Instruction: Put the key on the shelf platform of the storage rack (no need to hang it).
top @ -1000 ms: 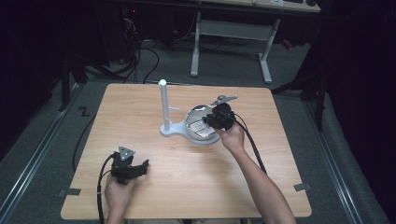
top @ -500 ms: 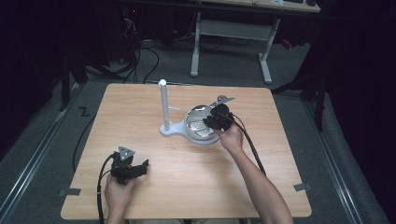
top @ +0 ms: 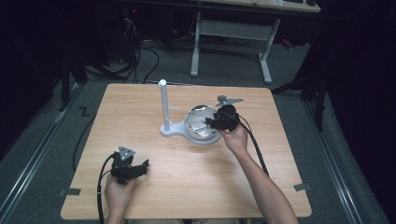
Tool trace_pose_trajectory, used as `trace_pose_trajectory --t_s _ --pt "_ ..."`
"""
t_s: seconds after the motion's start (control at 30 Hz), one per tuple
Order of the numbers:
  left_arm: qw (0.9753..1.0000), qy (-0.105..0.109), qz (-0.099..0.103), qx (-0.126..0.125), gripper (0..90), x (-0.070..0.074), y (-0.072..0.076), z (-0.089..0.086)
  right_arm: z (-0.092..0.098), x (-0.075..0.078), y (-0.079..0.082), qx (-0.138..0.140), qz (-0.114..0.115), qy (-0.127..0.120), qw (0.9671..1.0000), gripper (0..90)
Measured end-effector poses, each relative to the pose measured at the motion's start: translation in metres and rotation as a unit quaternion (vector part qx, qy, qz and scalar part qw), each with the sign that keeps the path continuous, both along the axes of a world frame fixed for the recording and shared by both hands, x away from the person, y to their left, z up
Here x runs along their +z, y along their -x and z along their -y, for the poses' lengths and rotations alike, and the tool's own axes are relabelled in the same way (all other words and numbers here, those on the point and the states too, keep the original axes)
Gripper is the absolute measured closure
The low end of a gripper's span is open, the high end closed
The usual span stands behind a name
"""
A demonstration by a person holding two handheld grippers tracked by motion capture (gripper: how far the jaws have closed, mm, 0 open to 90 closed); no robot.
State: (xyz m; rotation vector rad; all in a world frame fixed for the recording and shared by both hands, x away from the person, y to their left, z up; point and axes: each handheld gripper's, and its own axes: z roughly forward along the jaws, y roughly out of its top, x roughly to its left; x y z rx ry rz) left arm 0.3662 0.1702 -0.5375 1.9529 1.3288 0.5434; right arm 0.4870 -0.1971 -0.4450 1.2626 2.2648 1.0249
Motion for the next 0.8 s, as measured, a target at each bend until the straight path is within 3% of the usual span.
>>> trace_pose_trajectory --t_s 0.4,0.8 --pt "1.0000 -0.002 0.000 0.000 24.9 0.000 0.000 0.000 0.018 0.013 0.013 -0.006 0.016 -0.004 0.9998 52.8" --pt "1.0000 -0.002 0.001 0.001 25.0 0.000 0.000 0.001 0.046 0.022 0.030 -0.022 0.030 -0.029 0.9989 52.2"
